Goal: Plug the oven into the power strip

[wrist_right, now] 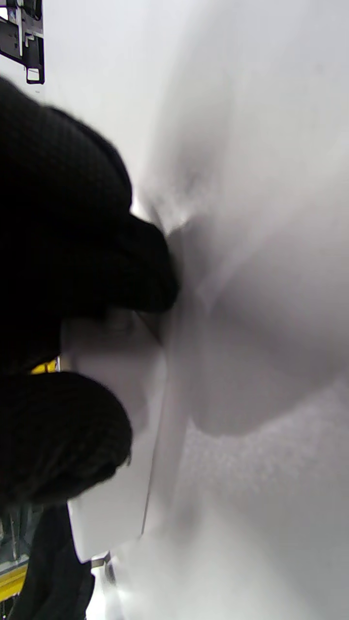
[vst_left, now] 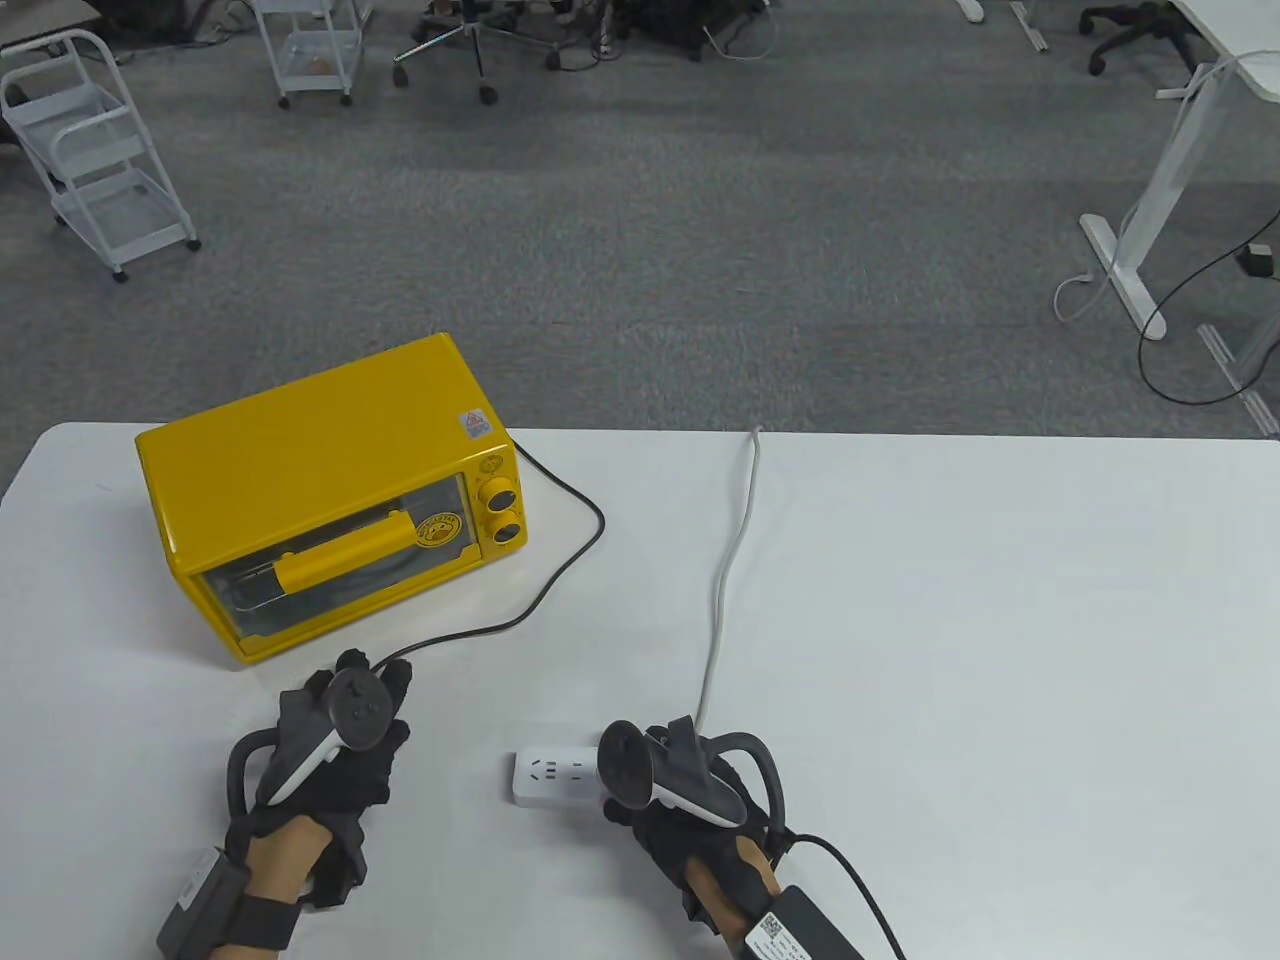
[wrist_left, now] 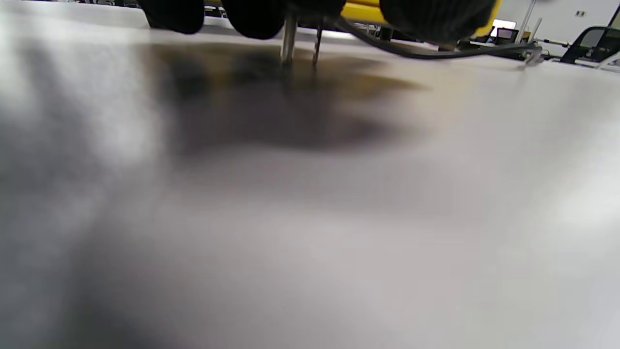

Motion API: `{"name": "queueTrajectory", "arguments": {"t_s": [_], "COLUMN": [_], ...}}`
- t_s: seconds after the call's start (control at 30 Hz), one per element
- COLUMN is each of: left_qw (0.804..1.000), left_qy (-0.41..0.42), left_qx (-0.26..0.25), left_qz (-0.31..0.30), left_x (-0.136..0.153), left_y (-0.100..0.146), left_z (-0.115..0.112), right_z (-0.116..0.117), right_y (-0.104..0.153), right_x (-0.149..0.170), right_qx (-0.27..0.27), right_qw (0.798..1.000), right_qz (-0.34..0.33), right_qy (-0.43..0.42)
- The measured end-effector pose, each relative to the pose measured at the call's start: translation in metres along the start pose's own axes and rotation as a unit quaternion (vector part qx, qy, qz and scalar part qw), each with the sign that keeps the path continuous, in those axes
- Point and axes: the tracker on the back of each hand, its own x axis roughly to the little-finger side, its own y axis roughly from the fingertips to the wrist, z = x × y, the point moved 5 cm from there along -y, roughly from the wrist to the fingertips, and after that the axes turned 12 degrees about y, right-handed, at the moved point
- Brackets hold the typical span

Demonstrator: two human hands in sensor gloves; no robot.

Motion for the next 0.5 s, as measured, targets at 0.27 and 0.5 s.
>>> {"name": "queueTrajectory", "arguments": {"t_s": [0.27, 0.5], "left_qw": [0.998, 0.978], "left_qy": [-0.011, 0.061], "left_qx": [-0.047, -0.107], "left_qz": [-0.034, -0.166], "left_x": [-0.010, -0.049], "left_y": [0.003, 0.035], "left_z": [0.012, 0.038], "right_z": [0.000, 0.001], "right_y": [0.001, 0.002], "right_x": [0.000, 0.001], "right_qx": [0.000, 0.002], "right_qw": [1.000, 1.000], "right_qz": [0.002, 0.005], "right_qy": [0.000, -0.004]}}
